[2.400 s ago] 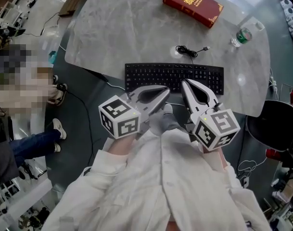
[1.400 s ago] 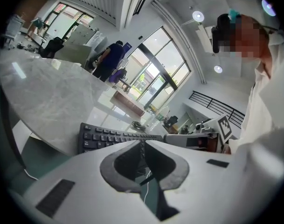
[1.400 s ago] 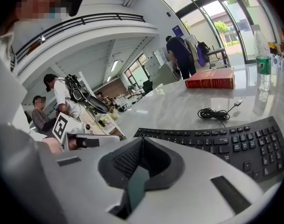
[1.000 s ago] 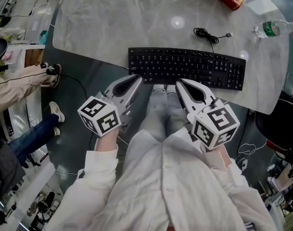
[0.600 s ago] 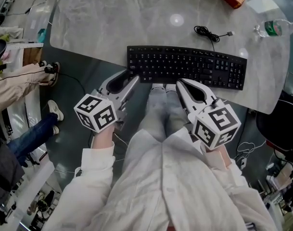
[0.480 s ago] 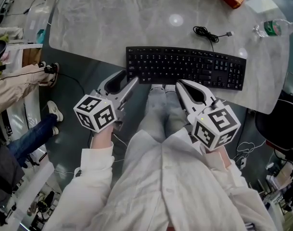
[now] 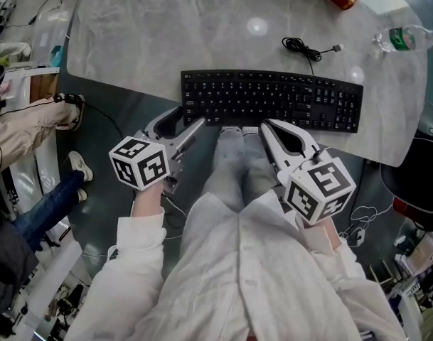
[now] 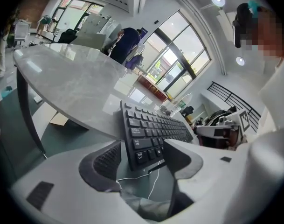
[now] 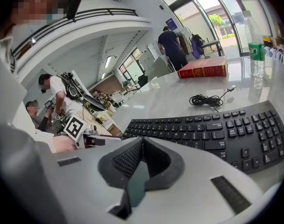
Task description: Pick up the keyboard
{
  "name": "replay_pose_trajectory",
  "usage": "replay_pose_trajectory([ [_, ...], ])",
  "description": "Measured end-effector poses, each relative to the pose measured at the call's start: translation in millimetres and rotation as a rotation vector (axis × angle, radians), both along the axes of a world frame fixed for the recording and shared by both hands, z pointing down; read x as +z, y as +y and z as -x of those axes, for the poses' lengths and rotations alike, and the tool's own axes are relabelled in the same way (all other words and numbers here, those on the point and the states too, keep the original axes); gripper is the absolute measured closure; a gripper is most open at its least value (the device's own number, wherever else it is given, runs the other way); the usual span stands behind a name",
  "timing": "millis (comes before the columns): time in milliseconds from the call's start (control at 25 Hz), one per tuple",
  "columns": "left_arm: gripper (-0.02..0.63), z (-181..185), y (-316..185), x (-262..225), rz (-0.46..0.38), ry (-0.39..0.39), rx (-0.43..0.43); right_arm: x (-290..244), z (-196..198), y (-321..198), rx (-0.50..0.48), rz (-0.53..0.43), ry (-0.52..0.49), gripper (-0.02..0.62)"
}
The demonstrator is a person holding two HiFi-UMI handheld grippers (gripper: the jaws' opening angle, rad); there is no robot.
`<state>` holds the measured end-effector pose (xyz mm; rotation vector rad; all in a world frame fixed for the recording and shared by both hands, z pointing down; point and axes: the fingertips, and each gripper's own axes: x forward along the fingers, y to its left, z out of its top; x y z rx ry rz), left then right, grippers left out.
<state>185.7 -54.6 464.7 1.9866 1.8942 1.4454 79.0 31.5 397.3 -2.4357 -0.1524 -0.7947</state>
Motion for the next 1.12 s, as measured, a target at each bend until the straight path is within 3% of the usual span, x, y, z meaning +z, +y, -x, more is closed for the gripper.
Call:
replay_pose_trajectory([
  [640,0.333,9.6,10.7,16.3,-0.036,-0.082,0.054,4.7,9.6,18.6,0.047,-0.001,-0.01,0.565],
  [880,0.333,11.1,11.5,20.2,-0.039,-0.138,0.037,7.8,23.9,35.9,0.077,0.067,-0.049,0.565],
  [1120,0.341,11.1,13.4,20.9,-0.037,-0.16,0.047,9.8,34.8,47.0,0.12,0.06,-0.054,0.565],
])
